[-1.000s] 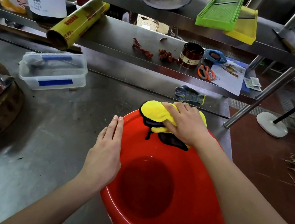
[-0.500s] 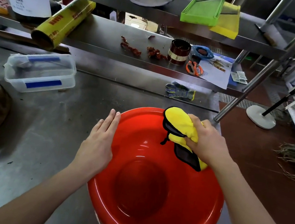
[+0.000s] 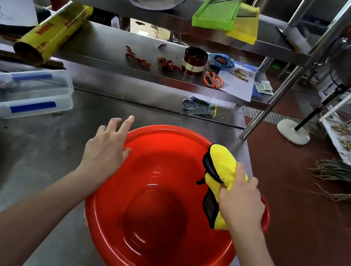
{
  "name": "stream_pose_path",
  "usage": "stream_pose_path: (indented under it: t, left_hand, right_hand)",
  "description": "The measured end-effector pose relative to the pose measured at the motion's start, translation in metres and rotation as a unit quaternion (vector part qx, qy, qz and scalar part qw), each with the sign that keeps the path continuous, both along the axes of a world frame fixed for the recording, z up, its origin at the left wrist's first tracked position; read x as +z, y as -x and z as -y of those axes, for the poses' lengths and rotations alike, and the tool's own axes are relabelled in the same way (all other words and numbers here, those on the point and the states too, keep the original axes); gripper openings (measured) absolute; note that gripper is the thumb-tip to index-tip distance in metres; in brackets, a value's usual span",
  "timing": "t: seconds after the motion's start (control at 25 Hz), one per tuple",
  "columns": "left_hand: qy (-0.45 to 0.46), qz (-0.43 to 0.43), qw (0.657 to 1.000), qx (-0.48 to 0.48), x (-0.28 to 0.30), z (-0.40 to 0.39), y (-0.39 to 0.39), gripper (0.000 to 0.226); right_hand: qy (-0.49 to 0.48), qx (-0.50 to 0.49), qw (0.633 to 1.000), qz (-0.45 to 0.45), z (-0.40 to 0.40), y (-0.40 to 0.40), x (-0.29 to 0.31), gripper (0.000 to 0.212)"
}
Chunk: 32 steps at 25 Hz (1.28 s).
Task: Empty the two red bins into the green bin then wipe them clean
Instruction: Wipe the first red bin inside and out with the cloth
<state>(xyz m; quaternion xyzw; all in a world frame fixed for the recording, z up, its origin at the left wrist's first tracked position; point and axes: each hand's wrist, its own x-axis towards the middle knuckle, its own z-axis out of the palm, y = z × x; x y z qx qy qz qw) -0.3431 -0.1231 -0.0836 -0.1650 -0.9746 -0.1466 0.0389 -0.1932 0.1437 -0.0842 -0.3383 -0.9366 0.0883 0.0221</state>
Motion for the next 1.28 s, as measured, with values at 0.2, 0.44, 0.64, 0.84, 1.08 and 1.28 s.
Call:
stream_pose_path:
  t: [0.2,0.44,0.64,0.84,1.08,1.28]
  left_hand:
    - [-0.018,0.005,1.0,-0.002,-0.009,0.012,-0.043,0.084]
    - [0.057,-0.041,0.997,-0.025,-0.03,0.011,-0.055,0.092]
    - [0.087,-0.047,0.993,-0.066,-0.033,0.017,-0.051,0.1]
    - [0.084,-0.034,0.993,-0.079,-0.031,0.017,-0.052,0.102]
    - [0.091,-0.031,0.993,-0.07,-0.032,0.016,-0.053,0.1]
    - [0.093,-0.021,0.993,-0.073,-0.03,0.015,-0.053,0.095]
  right_hand:
    - [-0.007,-0.076,0.997,0.008,0.016,-0.016,-0.005,0.062]
    - [0.012,-0.078,0.997,0.005,0.027,-0.027,-0.003,0.06]
    - [0.027,-0.032,0.999,0.001,0.018,-0.025,0.003,0.059]
    - [0.029,0.034,0.999,0.005,-0.006,-0.002,0.007,0.058]
    - [-0.059,0.139,0.988,0.034,-0.024,0.051,0.006,0.06]
    - [-0.145,0.226,0.963,0.012,-0.018,0.097,0.002,0.06]
